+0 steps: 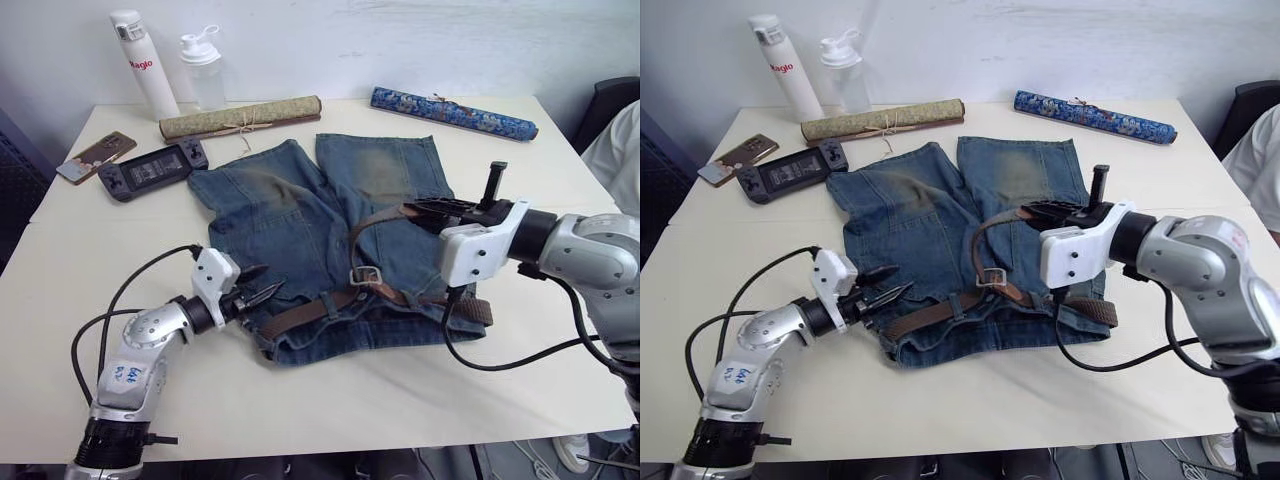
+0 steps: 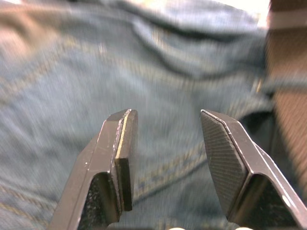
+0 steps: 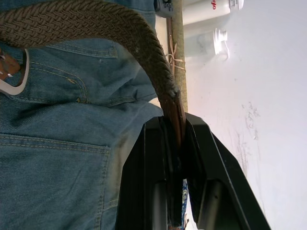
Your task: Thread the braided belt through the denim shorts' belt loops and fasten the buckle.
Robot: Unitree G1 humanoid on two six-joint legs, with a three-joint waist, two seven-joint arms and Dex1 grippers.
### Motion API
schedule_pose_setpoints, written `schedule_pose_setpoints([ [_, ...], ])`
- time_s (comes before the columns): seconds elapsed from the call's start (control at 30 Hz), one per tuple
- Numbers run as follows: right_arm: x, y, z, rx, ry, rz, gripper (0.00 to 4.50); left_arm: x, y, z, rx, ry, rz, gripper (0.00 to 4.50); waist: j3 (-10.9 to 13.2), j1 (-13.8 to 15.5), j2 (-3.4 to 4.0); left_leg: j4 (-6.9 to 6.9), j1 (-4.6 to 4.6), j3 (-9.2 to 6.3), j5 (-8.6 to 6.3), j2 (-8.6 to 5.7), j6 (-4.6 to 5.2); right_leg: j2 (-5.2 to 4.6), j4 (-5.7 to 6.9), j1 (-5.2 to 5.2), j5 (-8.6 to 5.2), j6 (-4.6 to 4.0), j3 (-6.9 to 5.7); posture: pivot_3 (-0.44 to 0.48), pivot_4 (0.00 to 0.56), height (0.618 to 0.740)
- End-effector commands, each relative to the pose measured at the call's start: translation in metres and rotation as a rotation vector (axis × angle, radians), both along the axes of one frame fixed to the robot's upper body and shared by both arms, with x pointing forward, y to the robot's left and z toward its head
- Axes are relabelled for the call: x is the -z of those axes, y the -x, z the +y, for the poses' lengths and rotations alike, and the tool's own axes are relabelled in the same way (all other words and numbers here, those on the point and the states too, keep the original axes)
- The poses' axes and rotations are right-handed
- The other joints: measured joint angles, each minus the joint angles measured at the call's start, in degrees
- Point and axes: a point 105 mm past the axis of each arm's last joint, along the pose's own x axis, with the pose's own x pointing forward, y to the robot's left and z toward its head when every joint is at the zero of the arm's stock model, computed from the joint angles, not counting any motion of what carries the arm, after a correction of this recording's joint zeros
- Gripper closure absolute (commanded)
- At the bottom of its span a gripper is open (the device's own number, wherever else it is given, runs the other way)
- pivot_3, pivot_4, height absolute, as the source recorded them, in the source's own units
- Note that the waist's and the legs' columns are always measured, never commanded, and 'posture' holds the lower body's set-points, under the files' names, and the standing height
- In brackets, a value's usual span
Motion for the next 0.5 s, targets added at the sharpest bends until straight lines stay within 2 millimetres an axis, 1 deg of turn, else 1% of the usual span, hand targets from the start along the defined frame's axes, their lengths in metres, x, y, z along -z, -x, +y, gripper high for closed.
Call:
schedule_pose_setpoints([
  [0.03,-0.002,0.006,0.014,-0.056,0.012,-0.043,4.50,-0.037,0.011,-0.002,0.036,0.123,-0.047,2.15,0.00,-0.03,0.00,0.00,0.00,-0.01,0.00,0.00,0.00,0.00,0.00,0.00,0.00,0.00,0.01,0.000,0.150,0.717],
  [0.1,0.001,0.004,0.019,-0.062,0.012,-0.036,4.50,-0.044,0.022,-0.010,0.095,0.140,-0.041,1.63,0.00,-0.03,0.00,0.01,0.00,-0.02,0.00,0.00,0.00,-0.01,0.00,0.01,0.00,0.00,0.06,0.000,0.150,0.717],
  [0.13,0.003,0.003,0.022,-0.065,0.012,-0.031,4.50,-0.044,0.031,-0.017,0.140,0.128,-0.038,1.47,0.00,-0.02,0.00,0.01,0.00,-0.03,0.00,0.00,0.00,-0.01,0.00,0.01,0.00,0.00,0.07,0.000,0.150,0.717],
  [0.17,0.004,0.002,0.024,-0.065,0.014,-0.027,4.50,-0.042,0.040,-0.024,0.184,0.099,-0.034,1.08,0.00,-0.07,0.00,0.01,-0.01,-0.05,0.00,-0.01,0.00,-0.01,0.00,0.03,0.00,0.00,0.09,0.000,0.150,0.717],
  [0.2,0.006,0.001,0.027,-0.065,0.015,-0.024,4.50,-0.036,0.046,-0.032,0.200,0.056,-0.029,0.57,0.00,-0.10,0.00,-0.01,-0.01,-0.05,0.00,-0.02,0.00,0.00,0.00,0.04,0.00,0.00,0.12,0.000,0.150,0.717],
  [0.27,0.008,-0.001,0.030,-0.064,0.019,-0.025,4.50,-0.031,0.049,-0.042,0.189,0.012,-0.028,0.05,0.00,-0.04,0.00,-0.02,-0.01,-0.06,0.00,-0.02,-0.01,0.01,-0.02,0.04,0.00,0.00,0.13,0.000,0.150,0.717],
  [0.3,0.008,-0.002,0.032,-0.064,0.020,-0.028,4.50,-0.030,0.049,-0.045,0.175,0.006,-0.030,0.05,0.00,0.13,0.00,-0.01,-0.01,-0.05,0.00,-0.03,0.00,0.01,-0.06,0.04,0.00,0.00,0.15,0.000,0.150,0.717],
  [0.37,0.007,-0.001,0.036,-0.073,0.016,-0.032,4.50,-0.036,0.040,-0.052,0.114,0.021,-0.069,0.05,0.00,0.16,0.00,0.10,-0.04,-0.12,0.00,-0.02,-0.01,0.02,-0.03,0.07,0.00,0.00,0.15,0.000,0.150,0.717],
  [0.43,0.008,-0.001,0.040,-0.081,0.019,-0.042,4.50,-0.047,0.026,-0.061,0.025,0.025,-0.138,0.05,0.00,0.35,0.00,0.16,-0.07,-0.17,0.00,-0.04,0.00,0.02,-0.01,0.10,0.00,0.00,0.13,0.000,0.150,0.717],
  [0.5,0.009,0.000,0.041,-0.082,0.022,-0.048,4.50,-0.057,0.017,-0.071,-0.015,0.004,-0.213,0.05,0.01,0.50,-0.02,0.23,-0.13,-0.22,-0.01,-0.05,0.02,0.03,0.00,0.10,0.00,0.00,0.09,0.000,0.150,0.717],
])
